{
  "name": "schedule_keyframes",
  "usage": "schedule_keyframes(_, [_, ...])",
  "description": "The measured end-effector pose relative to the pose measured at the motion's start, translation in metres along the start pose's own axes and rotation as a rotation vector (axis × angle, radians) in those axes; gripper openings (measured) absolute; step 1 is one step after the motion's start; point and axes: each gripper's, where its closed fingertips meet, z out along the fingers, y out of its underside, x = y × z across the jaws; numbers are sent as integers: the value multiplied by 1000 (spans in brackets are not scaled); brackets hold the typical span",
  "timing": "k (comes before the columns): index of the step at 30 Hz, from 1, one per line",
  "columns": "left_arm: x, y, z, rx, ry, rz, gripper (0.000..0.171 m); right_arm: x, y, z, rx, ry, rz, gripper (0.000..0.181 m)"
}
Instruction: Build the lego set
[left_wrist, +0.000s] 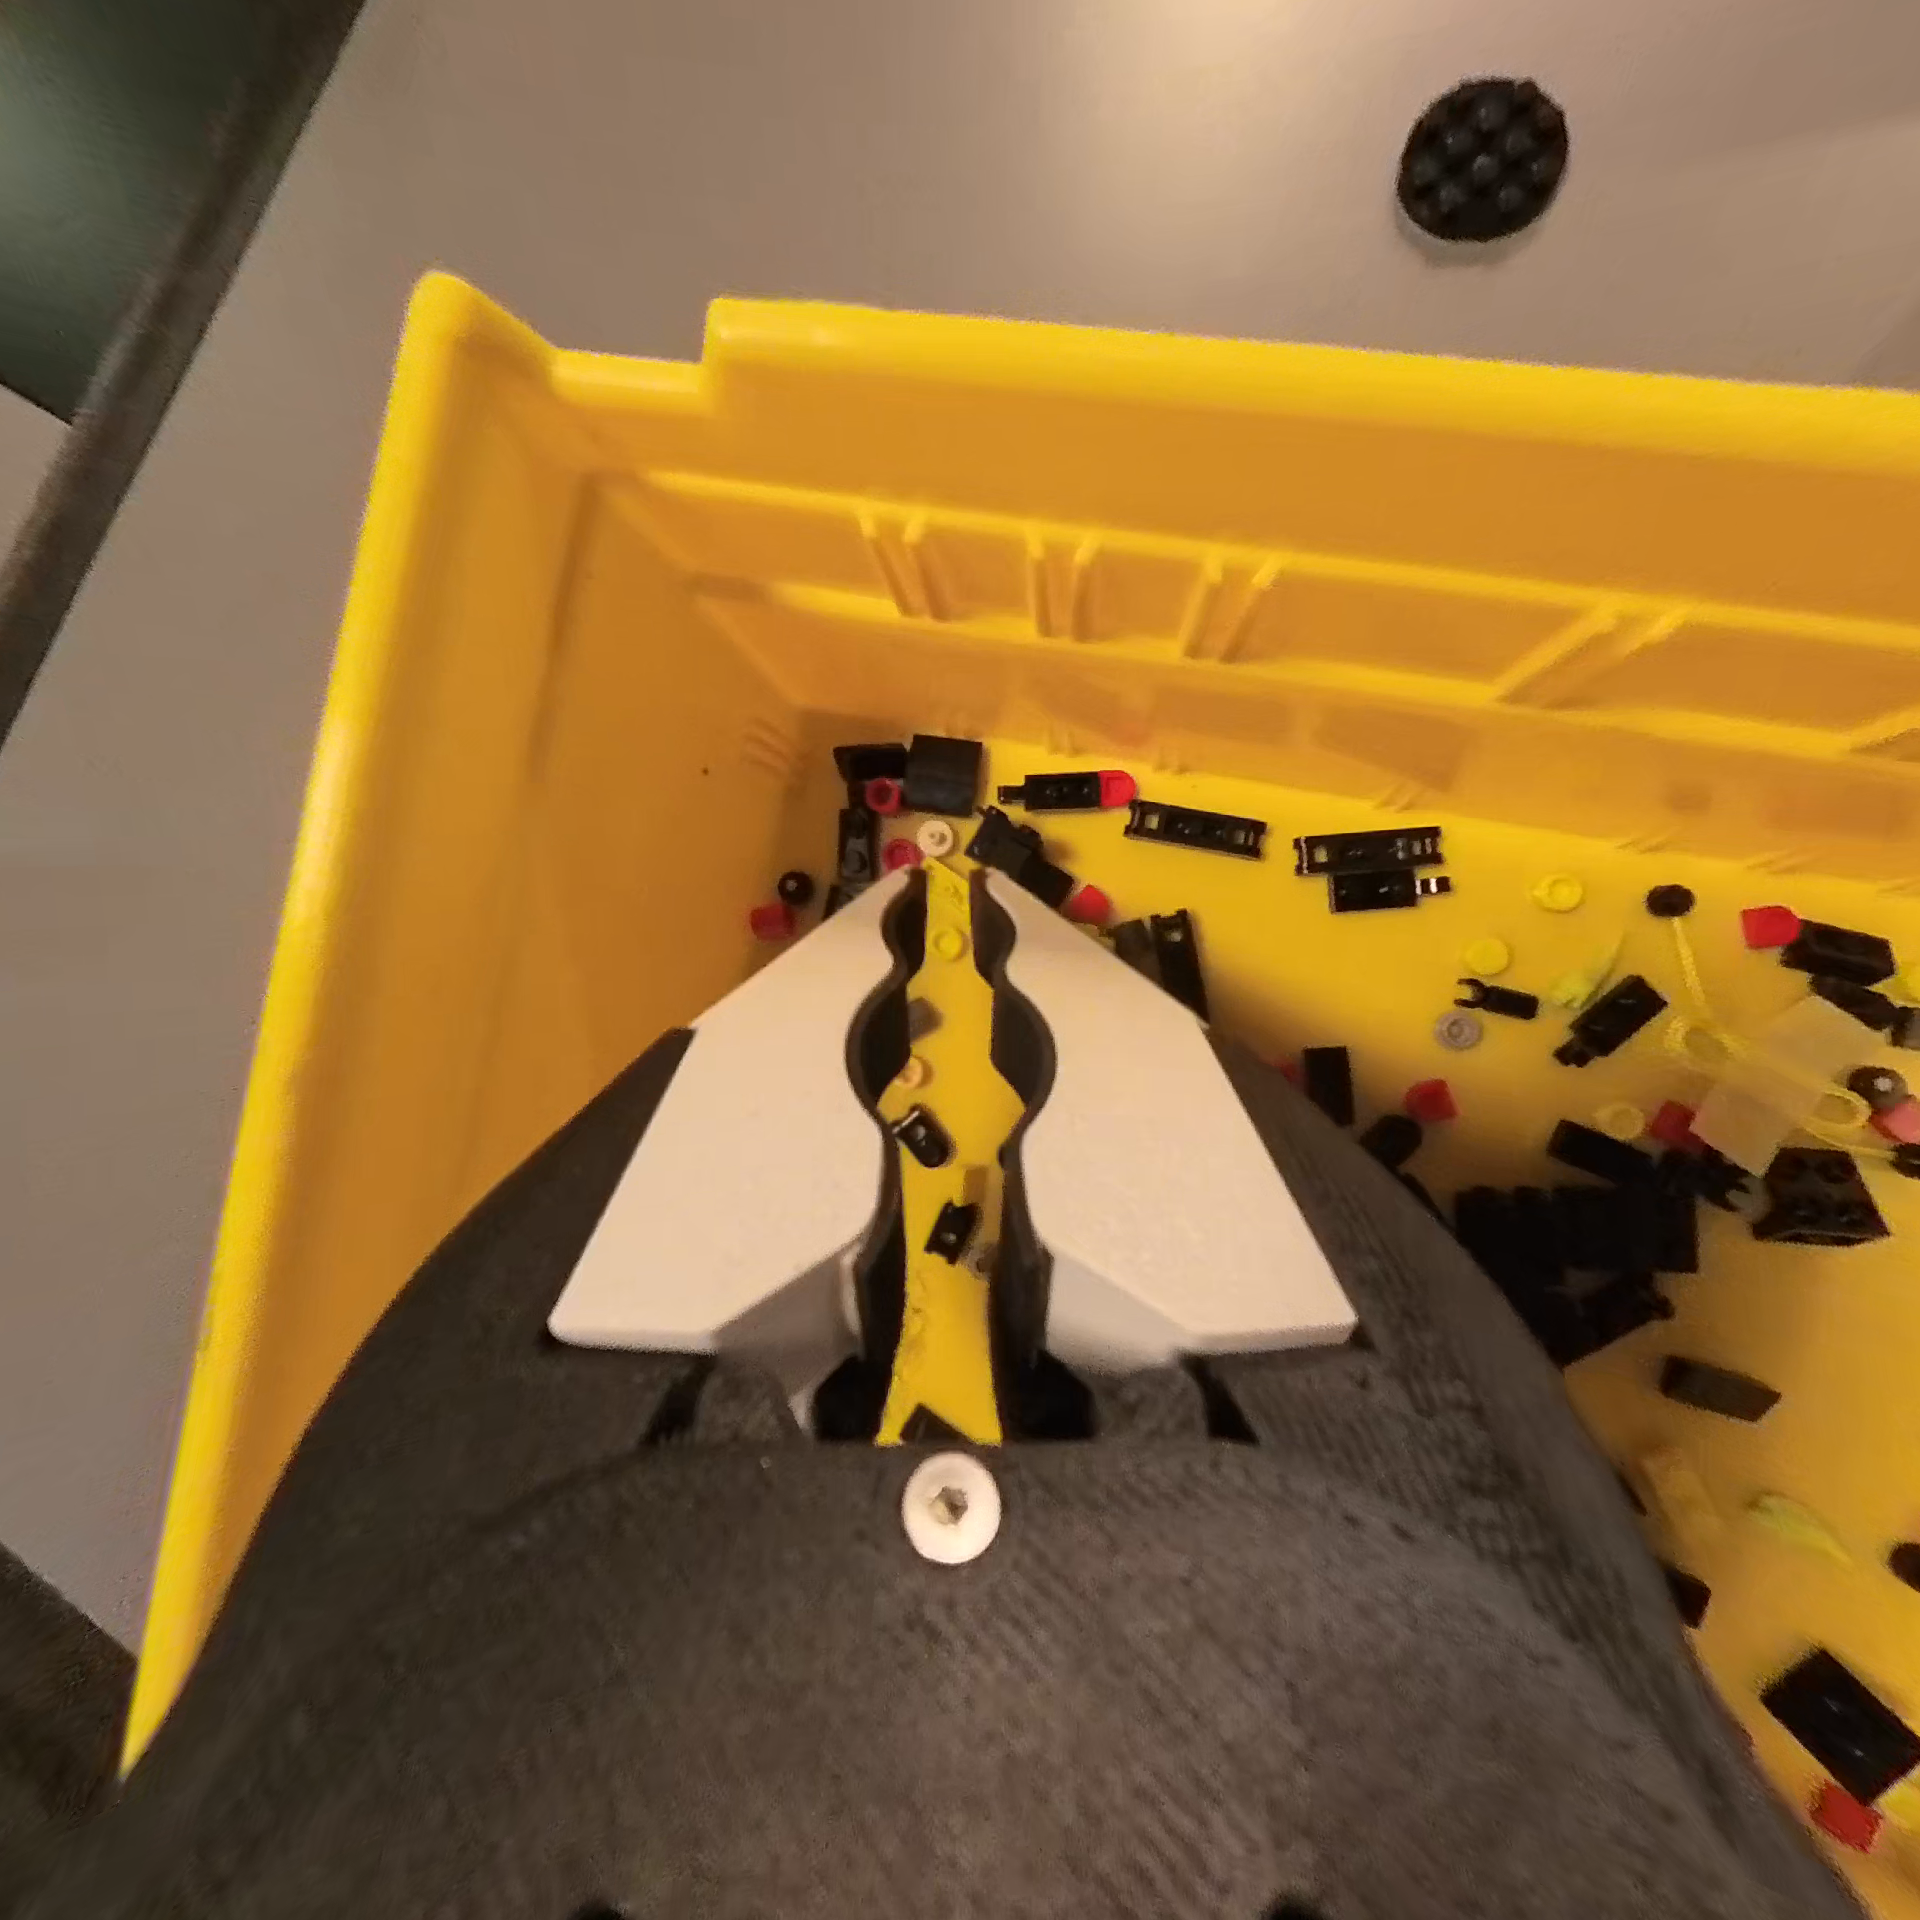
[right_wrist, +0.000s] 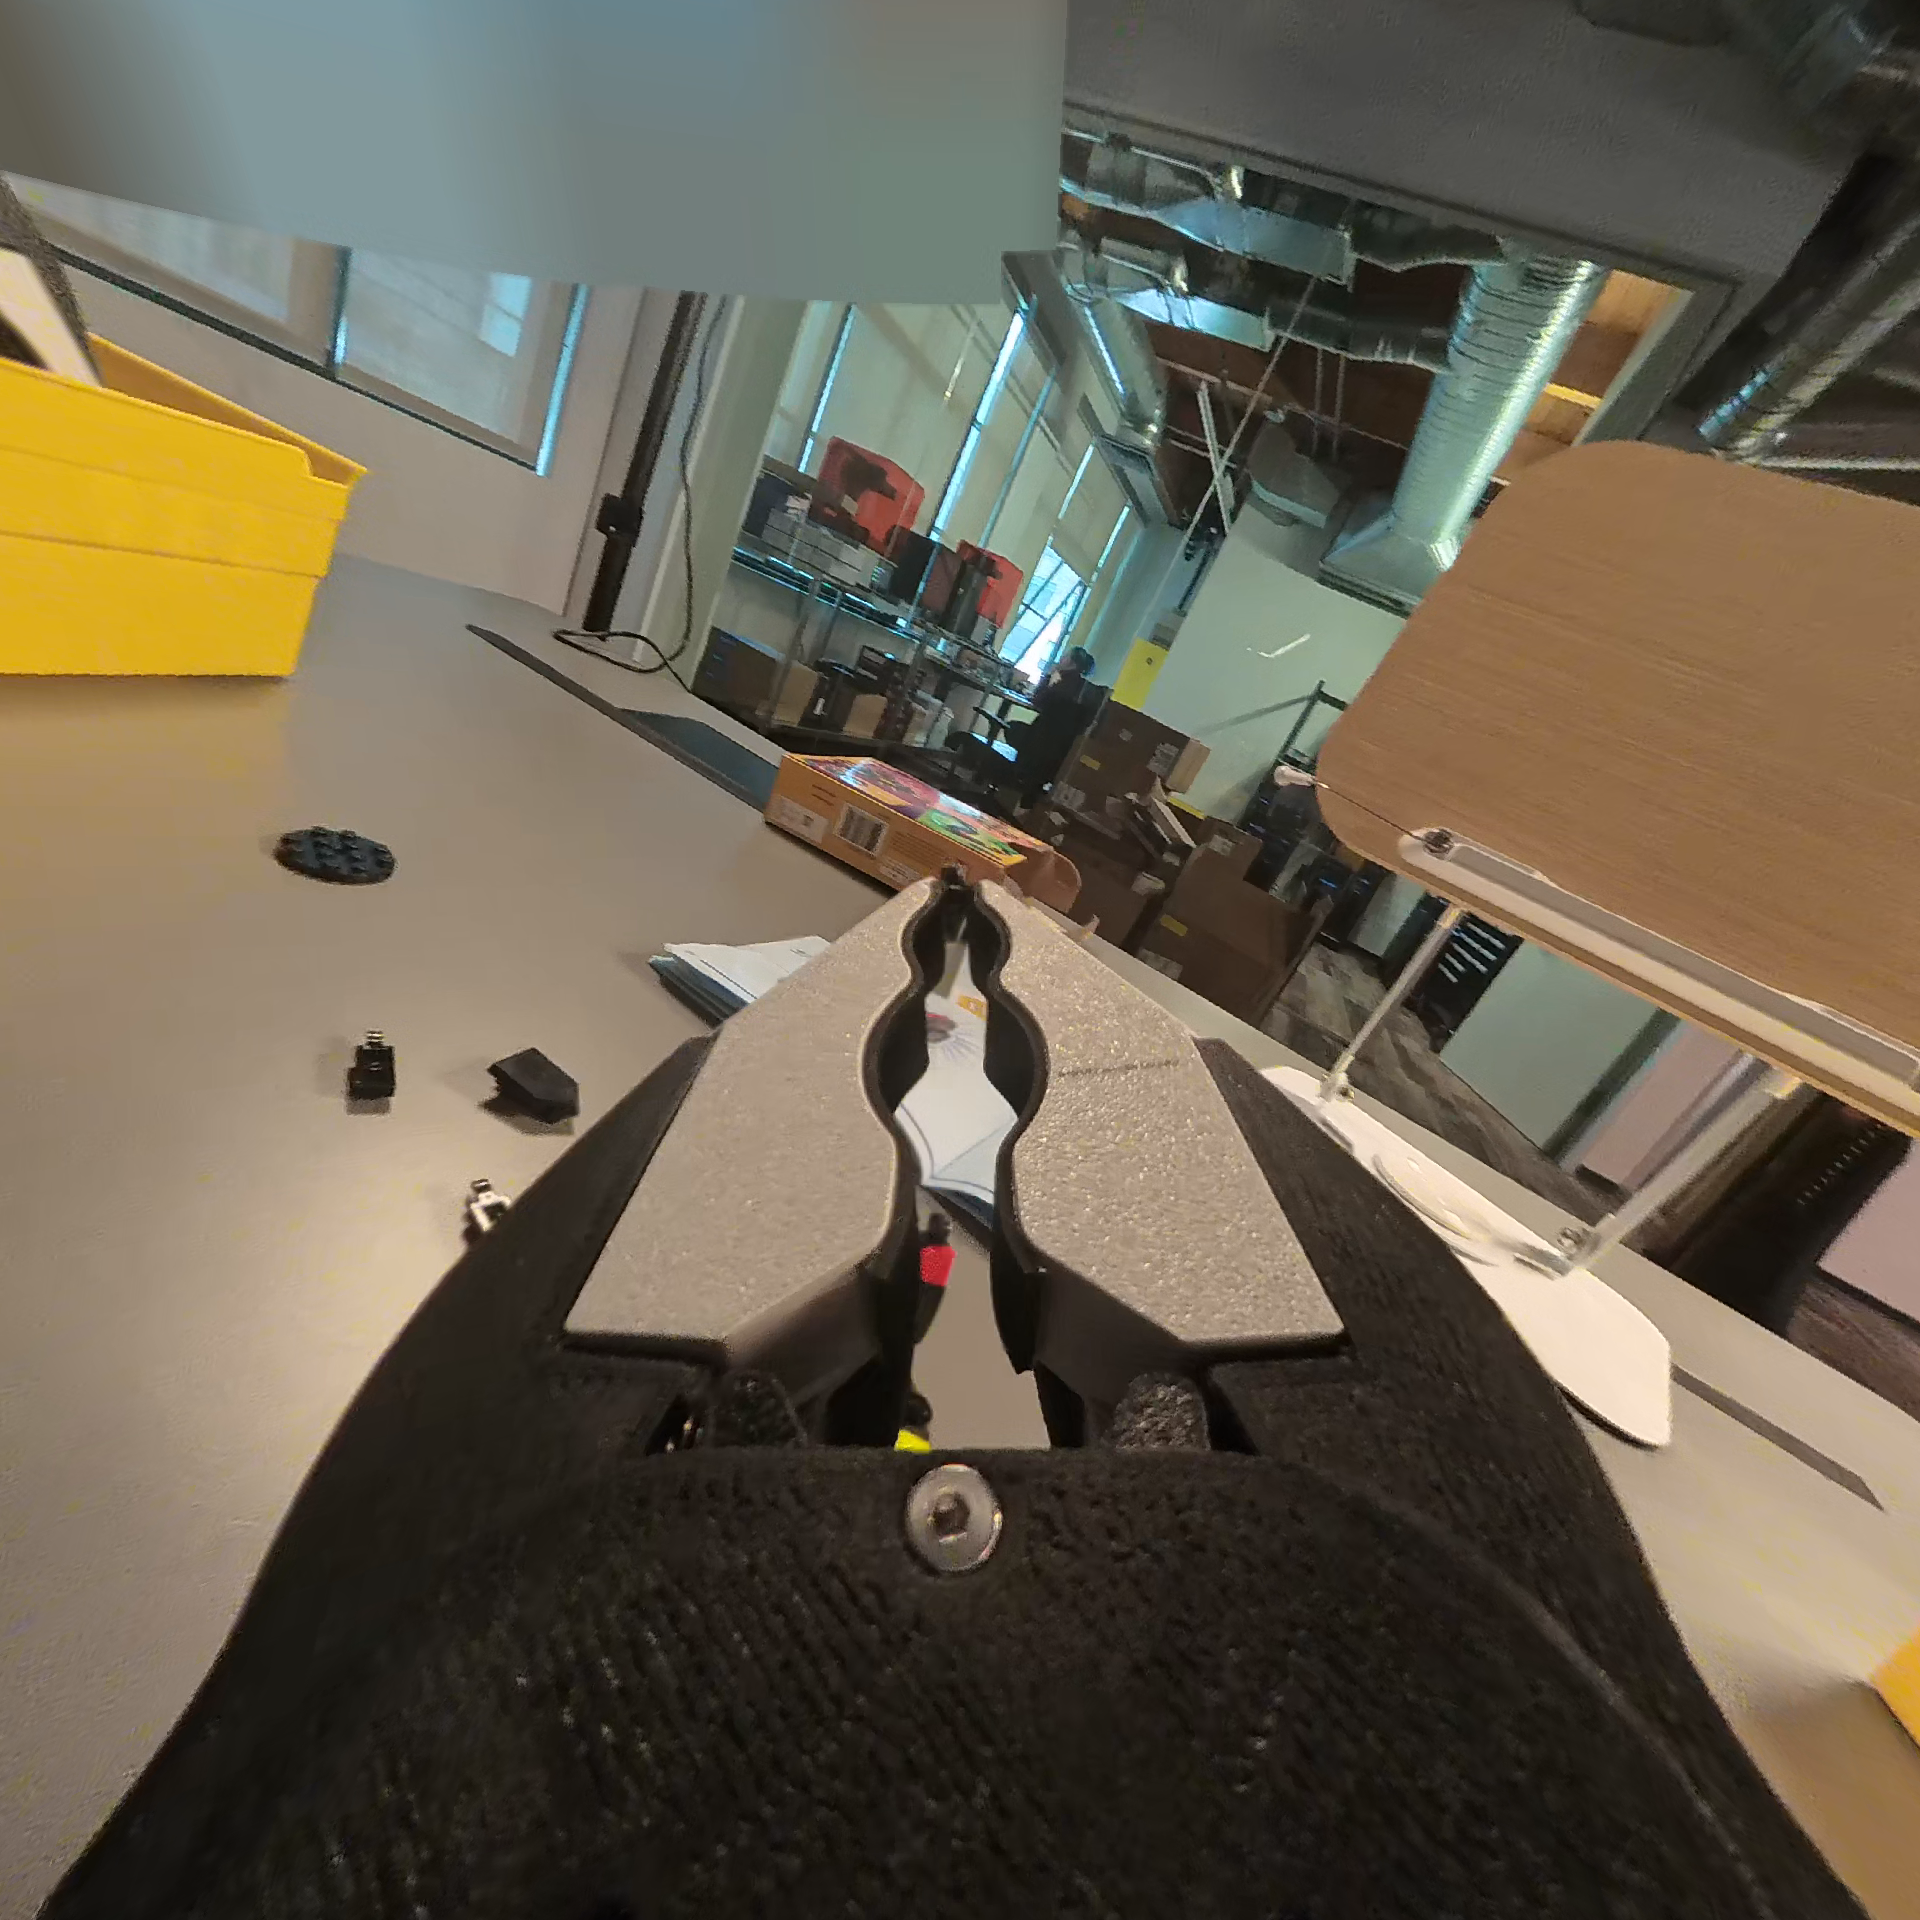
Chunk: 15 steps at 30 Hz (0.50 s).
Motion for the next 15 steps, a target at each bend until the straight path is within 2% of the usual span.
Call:
schedule_keyframes(9, [-14,1,5,-22,-81,-34,8,-40,-14,-3,78,-182,-74,1])
schedule_keyframes(15, [-29,-16,-7,65,-164,-58,13,-52,-21,-8,122,-233,-111,1])
